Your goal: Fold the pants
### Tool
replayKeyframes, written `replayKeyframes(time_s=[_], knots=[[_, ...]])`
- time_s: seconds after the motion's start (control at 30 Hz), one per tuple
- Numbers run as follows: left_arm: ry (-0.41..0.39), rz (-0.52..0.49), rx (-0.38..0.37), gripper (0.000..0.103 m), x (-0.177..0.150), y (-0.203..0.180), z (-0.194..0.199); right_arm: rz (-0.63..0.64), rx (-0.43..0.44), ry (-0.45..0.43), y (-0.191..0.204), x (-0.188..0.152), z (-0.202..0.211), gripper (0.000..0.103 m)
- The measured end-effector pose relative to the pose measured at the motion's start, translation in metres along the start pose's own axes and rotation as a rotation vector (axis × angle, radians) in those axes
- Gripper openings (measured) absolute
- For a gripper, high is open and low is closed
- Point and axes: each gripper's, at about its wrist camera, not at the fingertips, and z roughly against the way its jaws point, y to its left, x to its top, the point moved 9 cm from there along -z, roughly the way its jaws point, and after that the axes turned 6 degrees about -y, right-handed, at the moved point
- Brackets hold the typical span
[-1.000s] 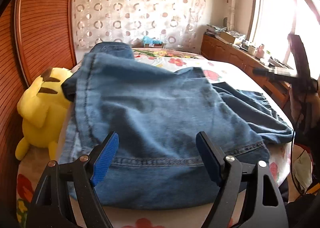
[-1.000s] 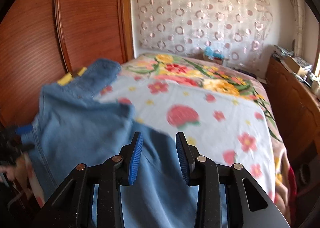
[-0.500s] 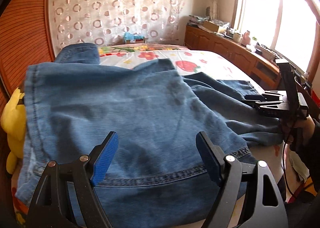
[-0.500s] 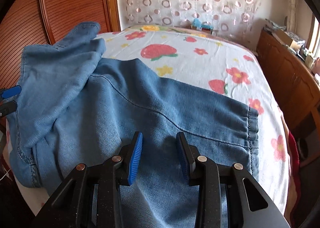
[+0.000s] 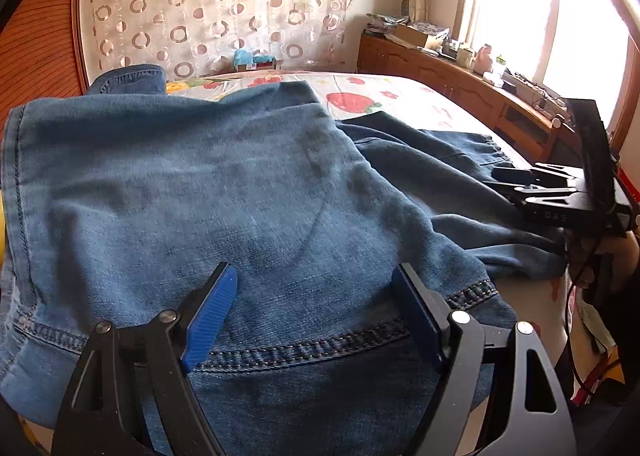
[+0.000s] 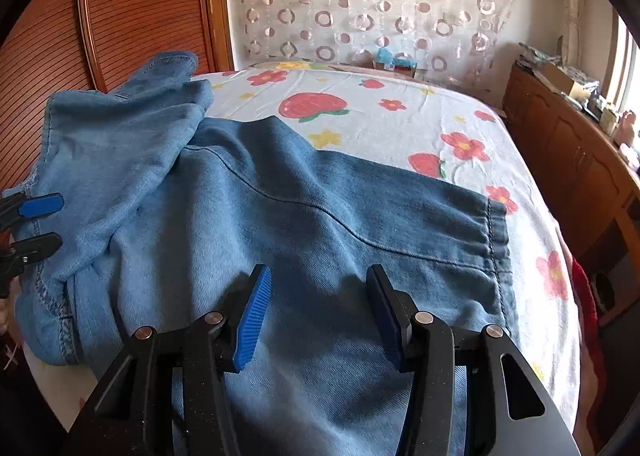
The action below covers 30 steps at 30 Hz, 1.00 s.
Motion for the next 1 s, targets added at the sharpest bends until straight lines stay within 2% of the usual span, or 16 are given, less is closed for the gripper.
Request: replayKeyframes(time_s=[0.1, 0.27, 0.4, 0.5, 0.57, 0.77, 0.8, 0.83, 0.93, 1.0], knots=[[-0.005, 0.004, 0.000, 0.081, -0.001, 0.001, -0.001, -0.047, 0.021, 0.001, -0.015, 0.002, 0.013, 0.047], [-0.011, 0.004, -0.001, 0.081, -0.002, -0.001, -0.002, -0.082, -0.042, -0.011, -0.063, 0.010, 0.021, 0.045], [-0.011, 0.004, -0.002, 0.082, -0.002, -0.001, -0.002, -0.085, -0.077, 0.045, -0.098, 0.010, 0.004, 0.044], [-0.012, 0.003, -0.005, 0.082, -0.001, -0.002, -0.002, -0.093, -0.075, 0.083, -0.109, 0.007, -0.010, 0.040], [-0.013, 0.003, -0.006, 0.082, -0.001, -0.003, -0.002, -0.079, -0.102, 0.106, -0.115, 0.006, -0.018, 0.040], [-0.017, -0.001, -0.008, 0.082, -0.001, -0.004, -0.002, -0.118, -0.118, 0.104, -0.121, 0.012, -0.024, 0.040], [-0.016, 0.000, -0.008, 0.082, 0.000, -0.004, -0.002, -0.126, -0.113, 0.104, -0.122, 0.012, -0.024, 0.037], [-0.015, 0.002, -0.008, 0.082, -0.001, -0.003, -0.002, -0.123, -0.106, 0.104, -0.120, 0.013, -0.023, 0.024], [-0.015, 0.001, -0.010, 0.082, 0.000, -0.003, -0.002, -0.100, -0.072, 0.110, -0.112, 0.015, -0.025, 0.014], [-0.015, 0.001, -0.011, 0.082, 0.000, -0.004, -0.002, -0.093, -0.072, 0.100, -0.112, 0.019, -0.023, 0.012]])
